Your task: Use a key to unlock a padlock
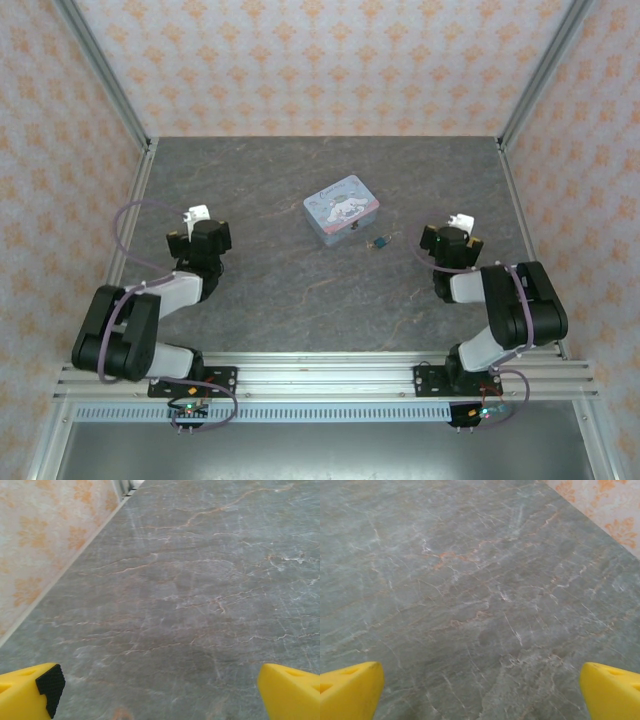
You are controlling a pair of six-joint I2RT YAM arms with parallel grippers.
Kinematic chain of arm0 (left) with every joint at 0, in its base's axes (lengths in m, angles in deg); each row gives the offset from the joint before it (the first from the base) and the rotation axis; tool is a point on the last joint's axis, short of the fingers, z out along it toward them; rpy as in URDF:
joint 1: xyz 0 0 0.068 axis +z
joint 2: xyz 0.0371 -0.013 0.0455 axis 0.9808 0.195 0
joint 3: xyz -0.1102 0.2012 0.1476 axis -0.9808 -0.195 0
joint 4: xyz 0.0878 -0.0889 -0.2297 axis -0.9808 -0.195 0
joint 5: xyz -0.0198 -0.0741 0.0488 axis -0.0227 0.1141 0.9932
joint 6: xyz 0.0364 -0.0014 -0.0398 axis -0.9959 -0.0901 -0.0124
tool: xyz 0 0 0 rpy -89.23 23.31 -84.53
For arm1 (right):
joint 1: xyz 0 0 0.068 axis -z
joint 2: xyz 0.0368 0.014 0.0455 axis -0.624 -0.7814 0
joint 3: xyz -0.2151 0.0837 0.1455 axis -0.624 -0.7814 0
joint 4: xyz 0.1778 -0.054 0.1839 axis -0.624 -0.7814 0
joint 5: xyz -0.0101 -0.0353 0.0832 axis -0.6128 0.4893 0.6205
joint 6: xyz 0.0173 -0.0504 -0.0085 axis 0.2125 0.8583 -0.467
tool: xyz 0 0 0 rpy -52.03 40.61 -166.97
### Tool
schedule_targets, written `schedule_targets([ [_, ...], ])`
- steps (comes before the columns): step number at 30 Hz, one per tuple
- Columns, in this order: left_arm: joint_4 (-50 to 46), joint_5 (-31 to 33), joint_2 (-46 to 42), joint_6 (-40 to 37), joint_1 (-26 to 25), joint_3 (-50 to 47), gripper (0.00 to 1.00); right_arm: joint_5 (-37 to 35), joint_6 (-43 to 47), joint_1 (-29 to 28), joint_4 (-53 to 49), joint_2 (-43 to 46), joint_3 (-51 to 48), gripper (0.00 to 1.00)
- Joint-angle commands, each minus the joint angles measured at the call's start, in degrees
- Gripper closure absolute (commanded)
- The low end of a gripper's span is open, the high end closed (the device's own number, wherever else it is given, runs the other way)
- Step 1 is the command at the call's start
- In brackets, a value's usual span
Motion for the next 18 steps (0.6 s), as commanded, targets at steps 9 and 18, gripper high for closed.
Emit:
schedule_targets([
  [9,13.7,-8.6,4.7,-2.4,2.5,-1.2,0.0,-2.7,-1.9,1.2,10.0,1.6,-2.2,0.01],
  [18,14.0,-8.5,4.8,-2.4,2.6,-1.3,0.0,1.6,-1.4,2.1,4.6,1.0,1.0,0.01],
])
